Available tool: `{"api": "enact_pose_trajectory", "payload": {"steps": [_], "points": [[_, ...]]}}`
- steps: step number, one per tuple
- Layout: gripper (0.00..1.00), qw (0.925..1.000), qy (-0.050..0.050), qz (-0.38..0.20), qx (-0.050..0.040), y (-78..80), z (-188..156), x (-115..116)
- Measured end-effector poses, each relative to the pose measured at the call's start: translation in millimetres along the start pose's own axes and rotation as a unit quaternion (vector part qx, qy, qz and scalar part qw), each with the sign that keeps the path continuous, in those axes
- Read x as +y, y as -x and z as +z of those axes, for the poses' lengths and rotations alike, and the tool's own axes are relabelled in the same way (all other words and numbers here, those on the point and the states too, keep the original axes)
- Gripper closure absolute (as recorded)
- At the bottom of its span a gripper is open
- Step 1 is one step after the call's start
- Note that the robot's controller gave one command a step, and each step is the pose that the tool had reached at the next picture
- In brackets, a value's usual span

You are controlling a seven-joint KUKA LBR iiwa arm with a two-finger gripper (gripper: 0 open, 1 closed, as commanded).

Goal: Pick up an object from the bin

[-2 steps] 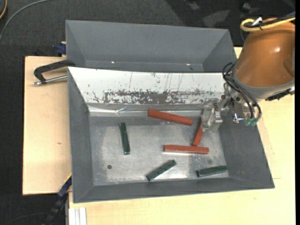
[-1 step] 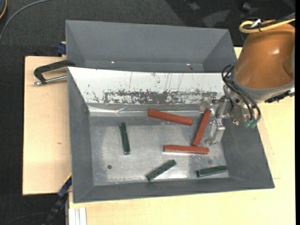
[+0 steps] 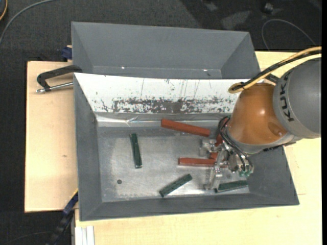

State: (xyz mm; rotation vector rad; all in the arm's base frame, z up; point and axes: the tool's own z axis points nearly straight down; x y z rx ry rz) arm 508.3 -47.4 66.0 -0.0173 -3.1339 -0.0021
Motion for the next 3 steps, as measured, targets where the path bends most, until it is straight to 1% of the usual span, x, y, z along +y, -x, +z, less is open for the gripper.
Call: {"api": "enact_pose_trajectory", "payload": {"steps": [1,2,3], "points": [[1.00,1.0000,0.000,0.000,-0.0041,2.3,-4.5,0.0],[1.00,0.9928,-0.002,-0.119,-0.0088,42.8,-42.2,-0.6],[1.00,0.9931,-0.002,-0.117,-0.0109,16.8,-183.9,-6.2]]}}
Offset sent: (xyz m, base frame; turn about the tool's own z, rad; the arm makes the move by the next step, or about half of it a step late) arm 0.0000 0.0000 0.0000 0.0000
